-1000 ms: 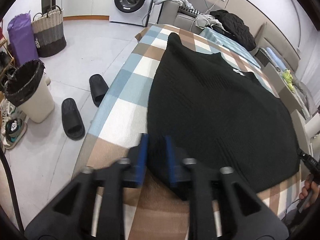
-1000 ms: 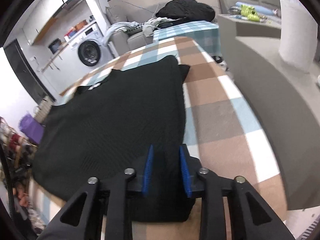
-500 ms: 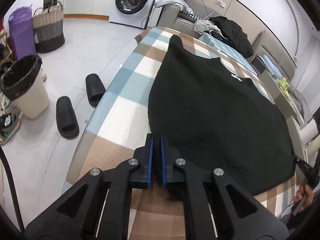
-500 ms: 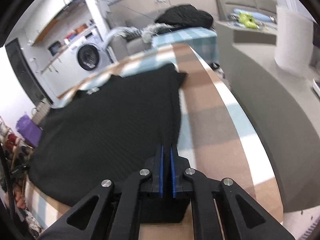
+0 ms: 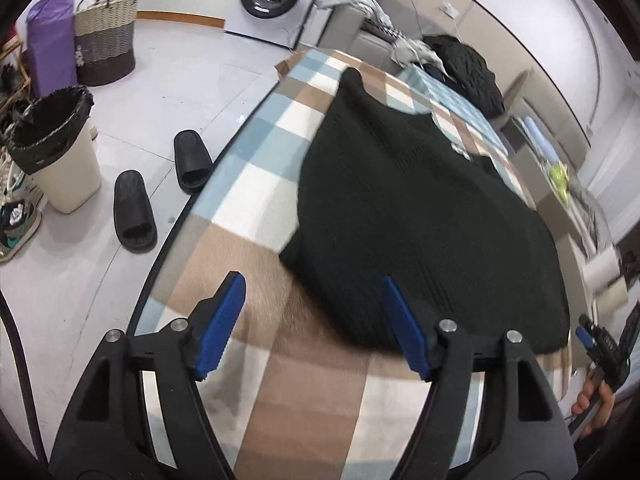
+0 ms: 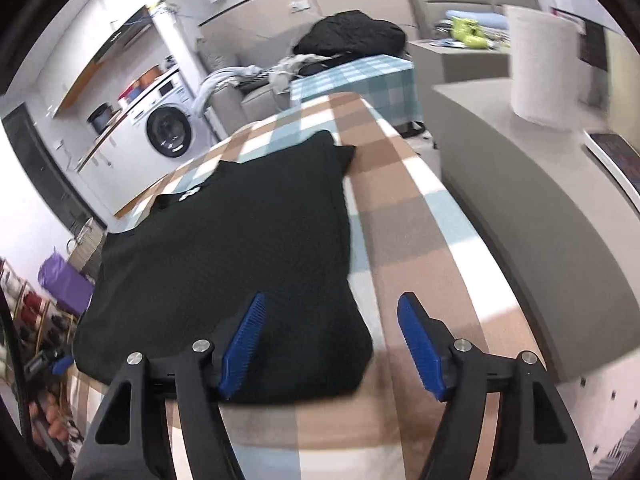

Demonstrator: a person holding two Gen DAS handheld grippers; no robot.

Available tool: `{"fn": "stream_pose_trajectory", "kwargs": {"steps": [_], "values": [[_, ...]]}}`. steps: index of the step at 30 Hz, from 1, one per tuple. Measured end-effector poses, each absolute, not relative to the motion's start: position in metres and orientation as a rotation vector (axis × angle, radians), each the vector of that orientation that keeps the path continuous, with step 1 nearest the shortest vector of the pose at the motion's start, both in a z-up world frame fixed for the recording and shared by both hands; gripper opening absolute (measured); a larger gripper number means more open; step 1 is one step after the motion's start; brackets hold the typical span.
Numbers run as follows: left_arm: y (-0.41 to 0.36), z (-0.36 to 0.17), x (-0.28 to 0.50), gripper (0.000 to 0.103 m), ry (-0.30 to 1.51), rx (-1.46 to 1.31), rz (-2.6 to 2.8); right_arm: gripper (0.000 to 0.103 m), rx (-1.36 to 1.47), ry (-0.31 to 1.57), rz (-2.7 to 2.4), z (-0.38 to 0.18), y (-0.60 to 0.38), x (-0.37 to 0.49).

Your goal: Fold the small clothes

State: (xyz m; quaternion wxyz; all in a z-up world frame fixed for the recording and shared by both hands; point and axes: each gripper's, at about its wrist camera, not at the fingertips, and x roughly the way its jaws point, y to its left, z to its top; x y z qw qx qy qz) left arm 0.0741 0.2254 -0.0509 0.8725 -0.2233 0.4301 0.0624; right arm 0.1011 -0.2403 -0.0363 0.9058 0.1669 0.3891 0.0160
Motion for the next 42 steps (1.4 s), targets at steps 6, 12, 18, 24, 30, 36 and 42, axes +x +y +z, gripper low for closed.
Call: {"fn": "stream_pose_trajectory", "kwargs": {"steps": [6,12,18,24,30,36,42], "values": [[0.207,-0.051,0.069,0.069,0.926,-0.449,0.091,0.07,0.453,0.842,0.063,-0.052,-0.243,0.078],[0.195,-0.052,0.074,0.069,0.938,-0.451,0.063,0.068,0.545,0.816,0.119,-0.067,-0.235,0.073],[0.187,-0.051,0.073,0.069,0.937,-0.45,0.062,0.015,0.428,0.809,0.044,-0.061,-0.214,0.094],[0.189,-0.055,0.064,0.069,0.942,-0.474,0.078,0.015,0.354,0.797,0.028,-0.051,-0.21,0.082],[0.191,-0.06,0.064,0.069,0.949,-0.514,0.066,0.041,0.345,0.74,0.056,-0.036,-0.212,0.071],[0.195,-0.068,0.08,0.069,0.914,-0.586,0.061,0.044,0.342,0.68,0.097,-0.015,-0.213,0.071],[0.191,-0.071,0.097,0.01,0.88,-0.571,0.113,0.045,0.307,0.708,0.139,-0.017,-0.19,0.08]]}}
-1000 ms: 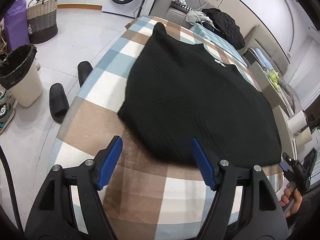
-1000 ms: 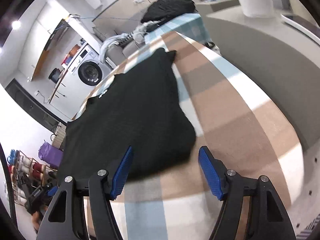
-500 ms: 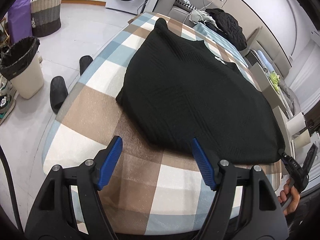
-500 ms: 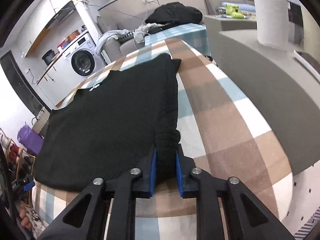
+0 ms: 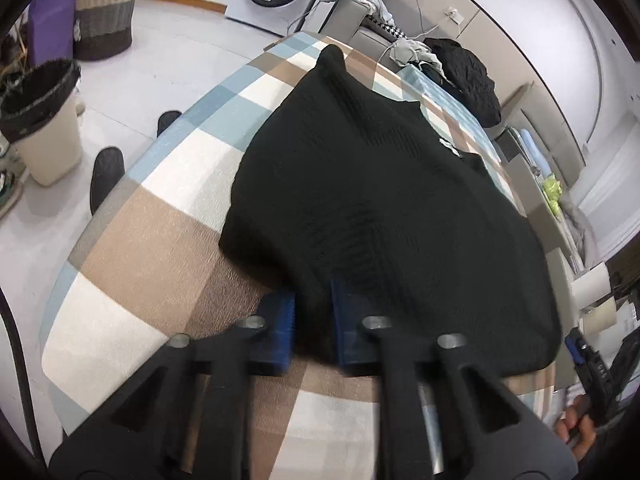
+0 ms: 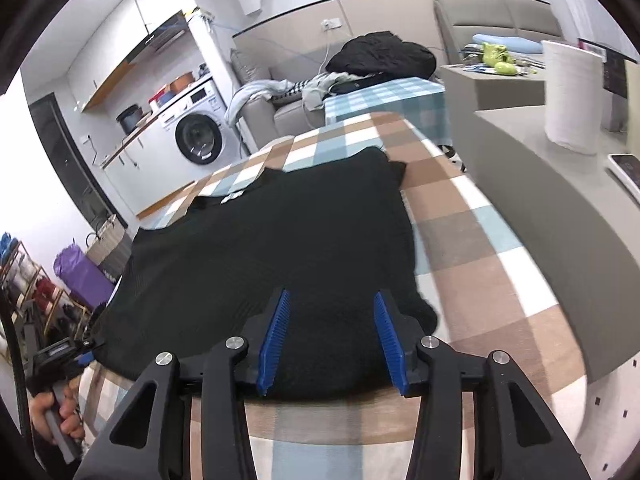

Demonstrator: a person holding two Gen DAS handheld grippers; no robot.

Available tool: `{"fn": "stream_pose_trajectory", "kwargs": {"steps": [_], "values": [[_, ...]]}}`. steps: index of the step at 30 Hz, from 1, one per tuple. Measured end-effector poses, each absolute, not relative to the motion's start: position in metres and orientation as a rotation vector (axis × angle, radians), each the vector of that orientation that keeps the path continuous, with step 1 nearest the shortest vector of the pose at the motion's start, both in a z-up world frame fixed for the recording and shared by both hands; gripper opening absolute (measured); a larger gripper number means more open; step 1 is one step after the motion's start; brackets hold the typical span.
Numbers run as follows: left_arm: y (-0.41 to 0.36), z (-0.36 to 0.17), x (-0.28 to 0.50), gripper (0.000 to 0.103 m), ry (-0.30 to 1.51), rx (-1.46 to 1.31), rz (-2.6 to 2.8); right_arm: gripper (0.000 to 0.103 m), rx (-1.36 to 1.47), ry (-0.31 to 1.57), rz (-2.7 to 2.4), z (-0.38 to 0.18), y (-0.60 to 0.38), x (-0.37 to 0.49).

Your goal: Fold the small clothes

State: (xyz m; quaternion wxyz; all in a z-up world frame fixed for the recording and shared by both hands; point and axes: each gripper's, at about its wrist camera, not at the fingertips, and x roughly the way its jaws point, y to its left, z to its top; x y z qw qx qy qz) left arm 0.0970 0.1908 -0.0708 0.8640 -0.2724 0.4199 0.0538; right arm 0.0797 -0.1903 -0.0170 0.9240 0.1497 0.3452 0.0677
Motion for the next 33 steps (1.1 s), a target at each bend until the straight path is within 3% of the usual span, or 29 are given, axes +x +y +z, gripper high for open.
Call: {"fn": "stream_pose_trajectory", "kwargs": {"steps": [3,13,15,17,19,26,28,33], "values": [[0.19,-0.057,0.082,0.008,0.795,-0.556,0.129,0.045,0.306,0.71,0.16,-0.018,-0.184,0.083],[0.197,-0.068,0.082,0.009,0.852,-0.556,0.125,0.046,0.287,0.79,0.094,-0.035,-0.189,0.099],[0.2,-0.069,0.081,0.016,0.862,-0.557,0.13,0.046,0.311,0.783,0.079,-0.036,-0.2,0.101],[0.204,-0.069,0.078,0.034,0.861,-0.555,0.145,0.047,0.323,0.781,0.046,-0.035,-0.21,0.109],[0.207,-0.067,0.075,0.045,0.854,-0.554,0.172,0.047,0.316,0.786,0.003,-0.032,-0.218,0.12],[0.217,-0.045,0.08,0.076,0.793,-0.469,0.186,0.047,0.304,0.767,0.002,-0.012,-0.229,0.194],[0.219,-0.037,0.09,0.083,0.775,-0.424,0.186,0.047,0.303,0.772,0.0,-0.007,-0.229,0.219],[0.218,-0.028,0.132,0.083,0.779,-0.37,0.155,0.047,0.307,0.825,-0.01,-0.019,-0.233,0.281]]}}
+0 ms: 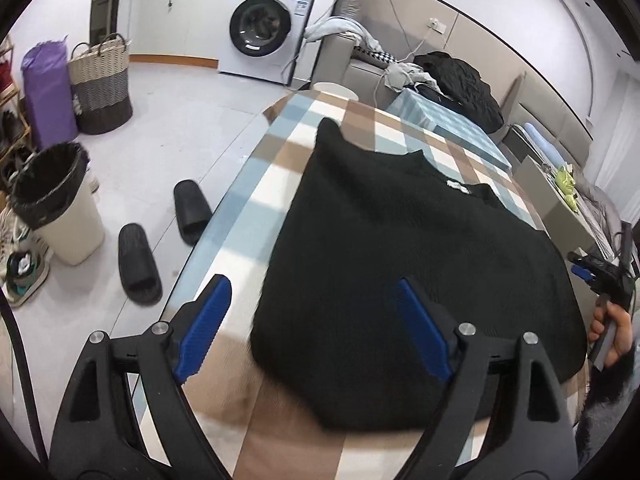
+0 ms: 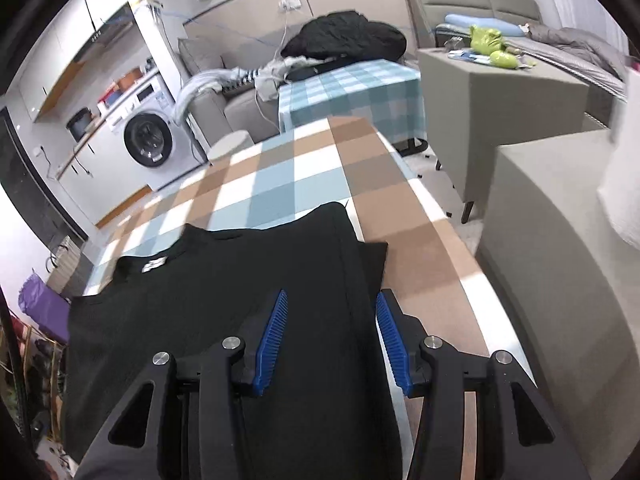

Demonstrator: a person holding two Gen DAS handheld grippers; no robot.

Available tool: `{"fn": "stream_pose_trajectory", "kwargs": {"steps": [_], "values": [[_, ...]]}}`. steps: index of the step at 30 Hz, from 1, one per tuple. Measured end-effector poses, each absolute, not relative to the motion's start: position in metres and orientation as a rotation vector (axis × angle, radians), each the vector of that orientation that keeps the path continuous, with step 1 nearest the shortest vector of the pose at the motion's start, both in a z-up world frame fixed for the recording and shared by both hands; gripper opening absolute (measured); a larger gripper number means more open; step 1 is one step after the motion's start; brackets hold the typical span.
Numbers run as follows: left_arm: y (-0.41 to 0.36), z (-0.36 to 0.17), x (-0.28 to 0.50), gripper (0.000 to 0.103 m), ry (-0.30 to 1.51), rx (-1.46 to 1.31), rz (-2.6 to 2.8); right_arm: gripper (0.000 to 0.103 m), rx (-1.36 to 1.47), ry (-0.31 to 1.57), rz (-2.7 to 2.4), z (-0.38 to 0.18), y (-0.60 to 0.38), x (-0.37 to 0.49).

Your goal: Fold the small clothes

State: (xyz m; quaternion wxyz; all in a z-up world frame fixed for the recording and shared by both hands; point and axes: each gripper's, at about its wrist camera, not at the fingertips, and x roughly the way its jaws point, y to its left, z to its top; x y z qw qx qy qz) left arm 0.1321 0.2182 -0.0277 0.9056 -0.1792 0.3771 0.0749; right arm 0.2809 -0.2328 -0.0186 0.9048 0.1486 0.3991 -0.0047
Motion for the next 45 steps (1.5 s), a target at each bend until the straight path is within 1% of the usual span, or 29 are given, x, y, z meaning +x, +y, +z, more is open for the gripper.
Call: {"fn": "stream_pose_trajectory", "kwargs": {"steps": [3,4,6,9,12,16,17,19,21,22,23,25,27,31,32,33,34,35,36,40,41,42,45], "values": [[0.213,-0.029,0.152,0.083,0.789,-0.377,0.12,0.047,0.268,0.852,-0.017,-0.029,-0.23,0.306],[0.211,-0.03,0.157,0.083,0.793,-0.379,0.111,0.046,0.259,0.862,-0.018,-0.032,-0.229,0.312],[0.207,-0.032,0.167,0.083,0.794,-0.376,0.1,0.032,0.243,0.872,-0.032,-0.038,-0.228,0.322],[0.201,-0.034,0.174,0.083,0.798,-0.367,0.088,0.028,0.217,0.845,-0.028,-0.036,-0.223,0.324],[0.196,-0.037,0.179,0.083,0.808,-0.361,0.071,0.028,0.211,0.837,0.007,-0.033,-0.219,0.324],[0.193,-0.043,0.186,0.083,0.82,-0.356,0.069,0.028,0.208,0.872,-0.008,-0.043,-0.221,0.333],[0.193,-0.044,0.188,0.083,0.822,-0.36,0.07,0.026,0.208,0.876,-0.008,-0.045,-0.221,0.334],[0.194,-0.046,0.19,0.083,0.826,-0.368,0.068,0.007,0.189,0.873,-0.011,-0.046,-0.219,0.335],[0.194,-0.045,0.19,0.083,0.822,-0.367,0.069,0.005,0.162,0.846,-0.001,-0.04,-0.216,0.332],[0.194,-0.046,0.19,0.083,0.82,-0.365,0.07,0.004,0.161,0.779,0.017,-0.028,-0.215,0.322],[0.195,-0.045,0.189,0.083,0.818,-0.367,0.069,0.004,0.153,0.687,0.037,-0.013,-0.213,0.309],[0.197,-0.046,0.188,0.083,0.815,-0.375,0.067,0.004,0.157,0.597,0.011,0.005,-0.216,0.293],[0.198,-0.05,0.188,0.083,0.824,-0.385,0.068,0.004,0.187,0.632,-0.038,0.0,-0.226,0.298],[0.201,-0.051,0.184,0.083,0.835,-0.38,0.076,0.006,0.211,0.795,-0.126,-0.036,-0.234,0.322],[0.201,-0.05,0.182,0.083,0.835,-0.377,0.08,0.009,0.199,0.827,-0.144,-0.042,-0.233,0.325],[0.201,-0.05,0.18,0.083,0.836,-0.374,0.082,0.015,0.192,0.849,-0.152,-0.046,-0.231,0.325],[0.202,-0.049,0.178,0.083,0.835,-0.372,0.083,0.017,0.195,0.859,-0.149,-0.048,-0.231,0.323],[0.203,-0.048,0.175,0.083,0.833,-0.372,0.09,0.023,0.205,0.853,-0.136,-0.046,-0.23,0.318],[0.204,-0.047,0.171,0.083,0.831,-0.377,0.097,0.026,0.209,0.844,-0.123,-0.043,-0.228,0.312],[0.202,-0.044,0.153,0.083,0.823,-0.388,0.106,0.032,0.212,0.787,-0.014,-0.024,-0.218,0.273],[0.199,-0.043,0.148,0.083,0.823,-0.382,0.098,0.038,0.218,0.779,0.014,-0.019,-0.215,0.263],[0.194,-0.042,0.144,0.083,0.826,-0.366,0.089,0.042,0.224,0.773,0.043,-0.016,-0.21,0.249],[0.172,-0.039,0.135,0.083,0.827,-0.295,0.07,0.042,0.204,0.792,0.134,-0.017,-0.184,0.213]]}}
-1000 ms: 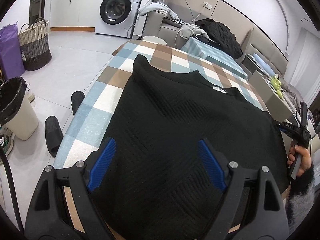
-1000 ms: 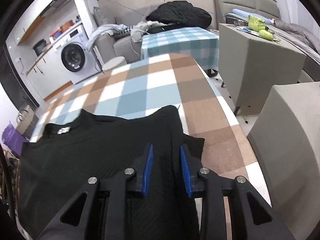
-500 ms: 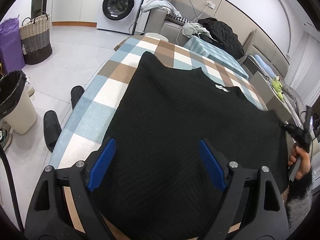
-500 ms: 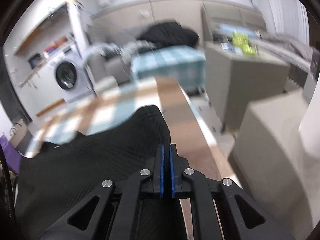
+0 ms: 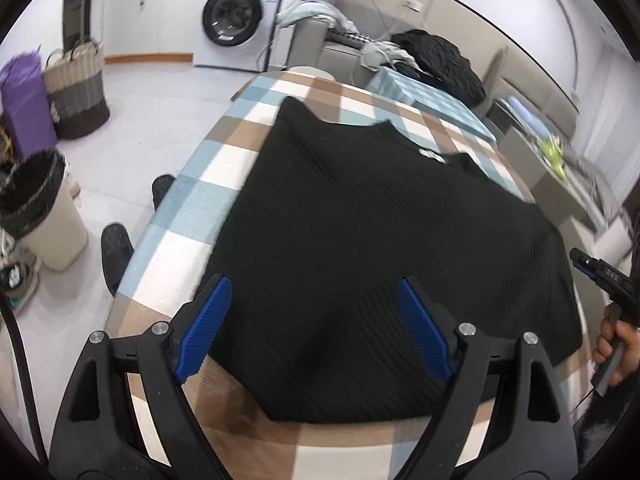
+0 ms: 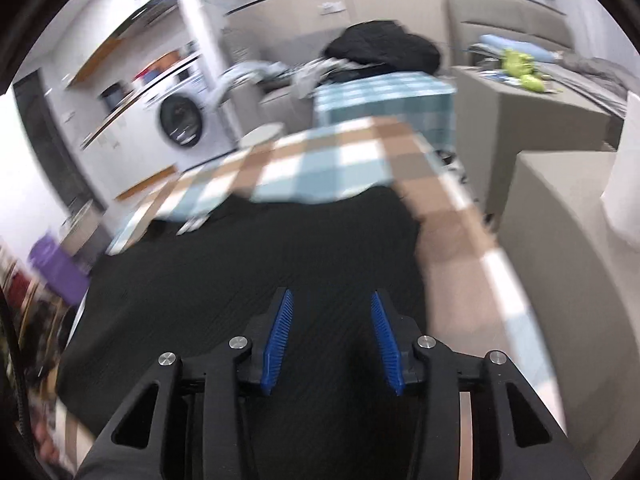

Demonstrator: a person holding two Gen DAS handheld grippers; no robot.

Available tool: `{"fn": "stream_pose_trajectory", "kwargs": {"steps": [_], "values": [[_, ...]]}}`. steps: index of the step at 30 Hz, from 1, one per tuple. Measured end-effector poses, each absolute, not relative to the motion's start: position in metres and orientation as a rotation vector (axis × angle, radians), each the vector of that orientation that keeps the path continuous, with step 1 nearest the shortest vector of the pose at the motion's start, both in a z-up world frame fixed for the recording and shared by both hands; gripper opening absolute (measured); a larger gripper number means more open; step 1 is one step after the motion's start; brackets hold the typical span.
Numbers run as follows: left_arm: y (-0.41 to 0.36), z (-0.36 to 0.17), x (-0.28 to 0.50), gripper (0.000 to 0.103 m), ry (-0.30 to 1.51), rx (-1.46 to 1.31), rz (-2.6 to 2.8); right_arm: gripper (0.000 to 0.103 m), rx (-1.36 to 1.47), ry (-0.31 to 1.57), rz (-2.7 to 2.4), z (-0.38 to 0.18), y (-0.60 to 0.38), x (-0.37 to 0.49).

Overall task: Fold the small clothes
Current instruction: 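Pinch the sweater edge with the right gripper and straighten it, then release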

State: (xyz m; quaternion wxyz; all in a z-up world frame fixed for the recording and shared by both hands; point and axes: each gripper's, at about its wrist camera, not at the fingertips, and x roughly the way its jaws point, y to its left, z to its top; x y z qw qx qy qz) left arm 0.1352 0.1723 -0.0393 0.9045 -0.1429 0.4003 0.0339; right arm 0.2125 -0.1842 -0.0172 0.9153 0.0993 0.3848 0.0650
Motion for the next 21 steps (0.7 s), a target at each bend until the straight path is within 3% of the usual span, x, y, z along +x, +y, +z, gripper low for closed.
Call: {"fn": "stream_pose_trajectory", "kwargs": {"steps": [2,5,14,21], "values": [[0.155,-0.038,0.133,0.083,0.824,-0.254,0.031,0.043,0.166,0.832,0.194,-0.025,-0.162,0.195],[0.124,-0.041,0.13,0.083,0.83,-0.181,-0.048,0.052,0.126,0.84,0.237,-0.034,-0.138,0.167],[0.067,-0.057,0.116,0.083,0.878,-0.063,-0.187,0.057,0.009,0.813,0.36,-0.043,-0.079,0.138],[0.07,-0.072,0.105,0.083,0.912,-0.063,-0.154,0.059,-0.099,0.85,0.416,-0.065,-0.033,0.154]]}}
